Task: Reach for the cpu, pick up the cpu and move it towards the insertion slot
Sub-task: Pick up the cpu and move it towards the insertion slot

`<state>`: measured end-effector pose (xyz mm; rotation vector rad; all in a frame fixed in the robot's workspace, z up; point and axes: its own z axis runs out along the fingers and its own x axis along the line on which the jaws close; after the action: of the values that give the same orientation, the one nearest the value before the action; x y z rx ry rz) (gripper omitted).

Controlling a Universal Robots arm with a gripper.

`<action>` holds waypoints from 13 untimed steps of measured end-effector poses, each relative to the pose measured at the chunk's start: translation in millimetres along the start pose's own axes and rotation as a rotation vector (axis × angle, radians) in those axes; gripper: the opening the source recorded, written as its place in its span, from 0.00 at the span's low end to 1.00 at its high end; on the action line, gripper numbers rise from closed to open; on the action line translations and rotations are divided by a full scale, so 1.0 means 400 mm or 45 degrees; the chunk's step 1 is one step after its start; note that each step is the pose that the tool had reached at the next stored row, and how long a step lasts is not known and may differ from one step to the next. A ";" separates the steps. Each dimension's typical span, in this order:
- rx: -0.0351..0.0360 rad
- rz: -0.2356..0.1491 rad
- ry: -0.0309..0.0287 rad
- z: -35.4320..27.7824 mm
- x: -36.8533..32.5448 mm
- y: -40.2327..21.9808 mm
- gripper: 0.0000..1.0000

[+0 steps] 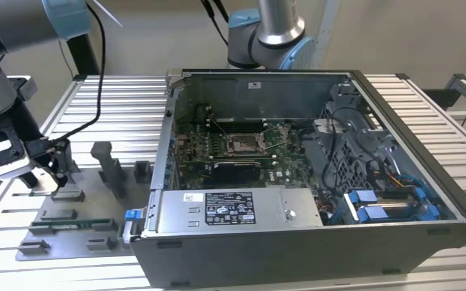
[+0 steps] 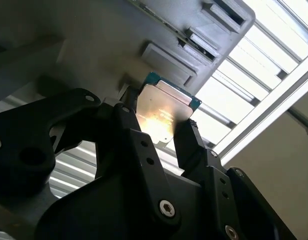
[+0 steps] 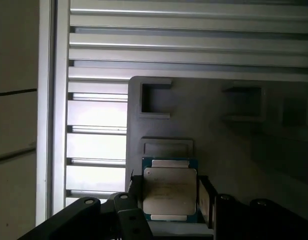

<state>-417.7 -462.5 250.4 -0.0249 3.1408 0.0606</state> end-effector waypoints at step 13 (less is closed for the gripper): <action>0.0001 0.000 -0.0001 -0.047 0.000 0.002 0.00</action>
<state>-417.7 -462.5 269.2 -0.0249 3.1408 0.0605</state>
